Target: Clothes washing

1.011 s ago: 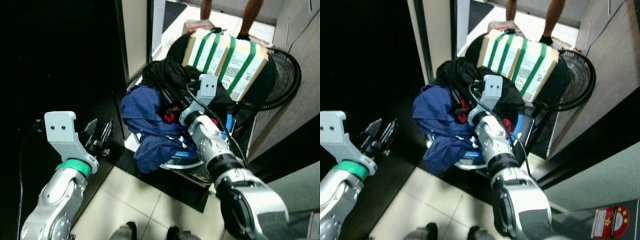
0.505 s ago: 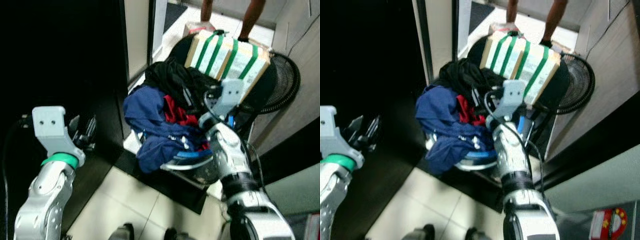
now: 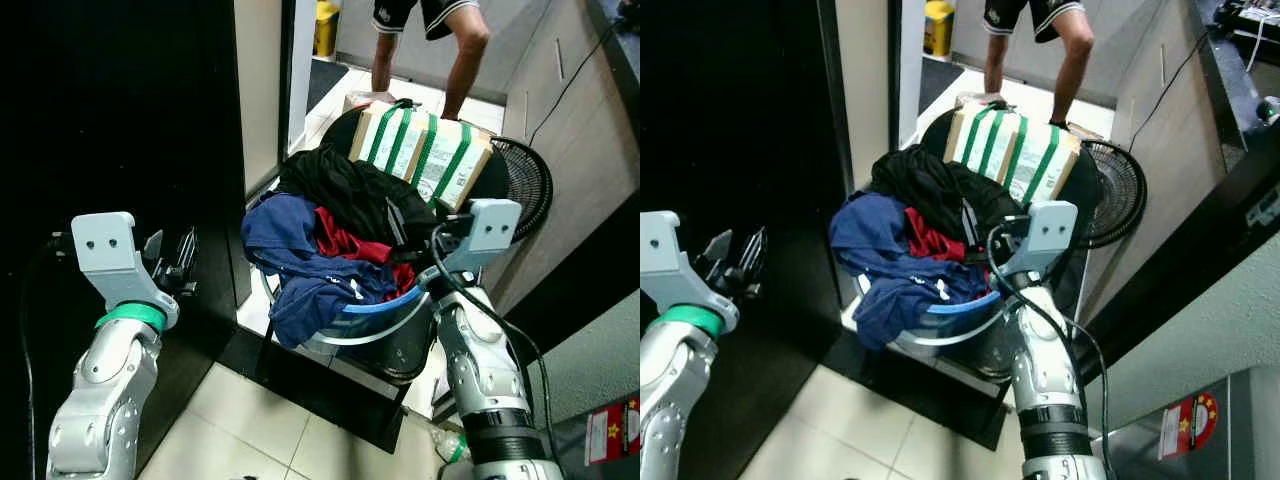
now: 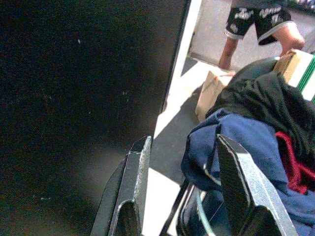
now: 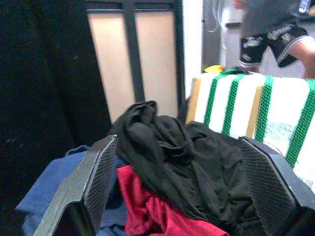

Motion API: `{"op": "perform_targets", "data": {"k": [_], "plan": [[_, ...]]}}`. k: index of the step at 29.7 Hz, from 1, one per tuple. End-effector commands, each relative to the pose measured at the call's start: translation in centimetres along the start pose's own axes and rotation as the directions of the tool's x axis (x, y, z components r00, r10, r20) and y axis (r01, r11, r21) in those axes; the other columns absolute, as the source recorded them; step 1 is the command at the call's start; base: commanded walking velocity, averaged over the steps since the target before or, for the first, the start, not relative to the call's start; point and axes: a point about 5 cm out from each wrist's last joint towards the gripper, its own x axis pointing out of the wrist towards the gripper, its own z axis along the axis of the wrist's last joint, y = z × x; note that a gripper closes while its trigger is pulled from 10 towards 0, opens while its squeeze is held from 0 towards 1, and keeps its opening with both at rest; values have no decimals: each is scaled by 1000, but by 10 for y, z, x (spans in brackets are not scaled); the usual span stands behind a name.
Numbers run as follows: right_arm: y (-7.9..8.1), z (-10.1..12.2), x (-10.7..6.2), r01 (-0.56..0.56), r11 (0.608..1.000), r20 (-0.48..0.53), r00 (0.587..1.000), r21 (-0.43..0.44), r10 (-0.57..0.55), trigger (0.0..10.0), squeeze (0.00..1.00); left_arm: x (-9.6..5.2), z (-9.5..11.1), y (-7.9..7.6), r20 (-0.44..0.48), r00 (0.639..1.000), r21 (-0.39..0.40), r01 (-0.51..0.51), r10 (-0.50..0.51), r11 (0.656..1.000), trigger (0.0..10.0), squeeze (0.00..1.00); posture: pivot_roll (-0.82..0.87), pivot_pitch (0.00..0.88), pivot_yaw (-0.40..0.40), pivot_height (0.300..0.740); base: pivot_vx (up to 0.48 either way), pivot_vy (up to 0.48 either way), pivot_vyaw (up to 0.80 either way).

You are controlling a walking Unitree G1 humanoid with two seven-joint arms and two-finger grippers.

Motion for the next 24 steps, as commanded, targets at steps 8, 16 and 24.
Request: {"op": "perform_targets", "data": {"k": [8, 16, 24], "plan": [[-6, 1, -4, 8, 996, -54, 998, -84, -12, 10000, 0, 5, -7, -4, -11, 1000, 70, 4, -3, 998, 10000, 0, 142, 14, 1, 740, 0, 0, 0], [-4, -8, -11, 48, 996, -68, 996, -69, -53, 10000, 0, 8, -4, 2, -25, 1000, 105, 22, -19, 994, 10000, 0, 169, 23, 57, 740, 0, 0, 0], [-1, -8, -9, -5, 997, -107, 994, -78, -3, 10000, 0, 7, -4, 3, 3, 999, 82, -38, 38, 996, 10000, 0, 149, 21, -41, 740, 0, 0, 0]]}}
